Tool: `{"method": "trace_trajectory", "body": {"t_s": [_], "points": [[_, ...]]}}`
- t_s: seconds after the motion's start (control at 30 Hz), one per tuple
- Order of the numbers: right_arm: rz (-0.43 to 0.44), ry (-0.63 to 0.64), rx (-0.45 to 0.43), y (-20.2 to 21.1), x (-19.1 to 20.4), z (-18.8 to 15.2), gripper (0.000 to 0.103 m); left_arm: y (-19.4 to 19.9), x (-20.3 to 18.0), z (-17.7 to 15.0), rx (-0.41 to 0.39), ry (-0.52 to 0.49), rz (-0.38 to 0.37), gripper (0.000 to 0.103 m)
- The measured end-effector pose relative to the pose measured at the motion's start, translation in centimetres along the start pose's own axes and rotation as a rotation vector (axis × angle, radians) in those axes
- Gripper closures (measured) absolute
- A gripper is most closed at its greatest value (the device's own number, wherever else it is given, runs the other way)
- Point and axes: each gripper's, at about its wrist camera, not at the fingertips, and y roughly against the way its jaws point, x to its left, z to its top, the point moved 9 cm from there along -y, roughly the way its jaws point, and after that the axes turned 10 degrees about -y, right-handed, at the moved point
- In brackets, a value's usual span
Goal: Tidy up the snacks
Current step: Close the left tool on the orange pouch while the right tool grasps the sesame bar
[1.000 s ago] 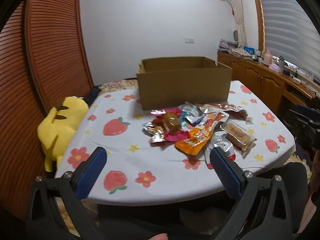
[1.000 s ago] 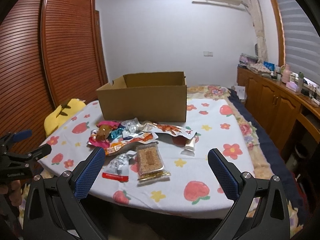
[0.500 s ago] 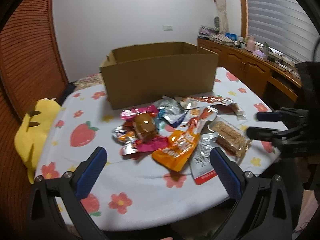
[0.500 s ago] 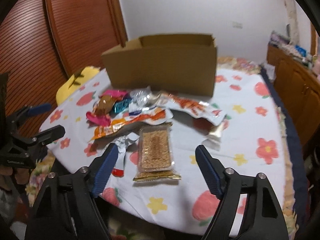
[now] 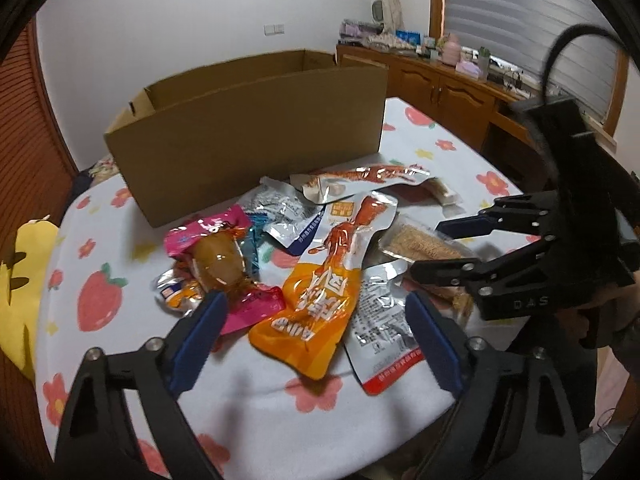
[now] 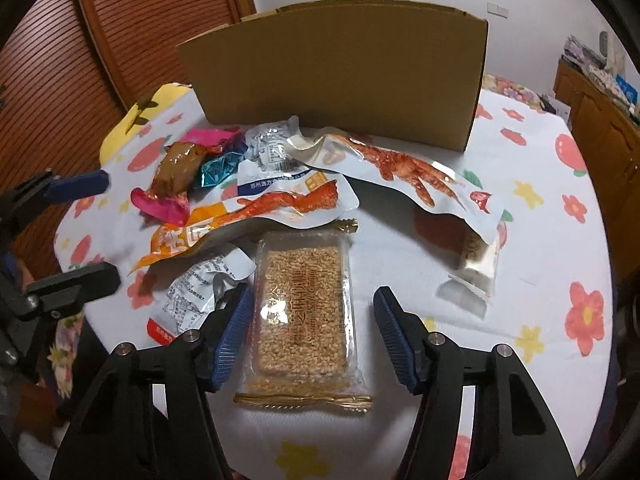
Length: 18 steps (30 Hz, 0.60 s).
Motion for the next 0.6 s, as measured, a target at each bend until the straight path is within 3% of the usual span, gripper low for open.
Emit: {"method": "trace_trajectory", "body": {"t_s": [0.17,0.27,0.6], "points": [[-0.023,0.017,-0.010,0.5,-0.4,0.1,0.050,-1.7,-0.4,0.9,0.023,-0.027,-0.023,0.026],[-0.031,0.021,-0.012,0.6,-0.7,0.0,0.052,-2.9,-1.1,1.5,0.047,-0.033,-0.074,0.037],[-0.042,0.023,-0.022,-0.1,-1.1,-0.3,0.052,-6.5,-2.0,2.8,0.136,-0.088,-0.065,0.043]]}}
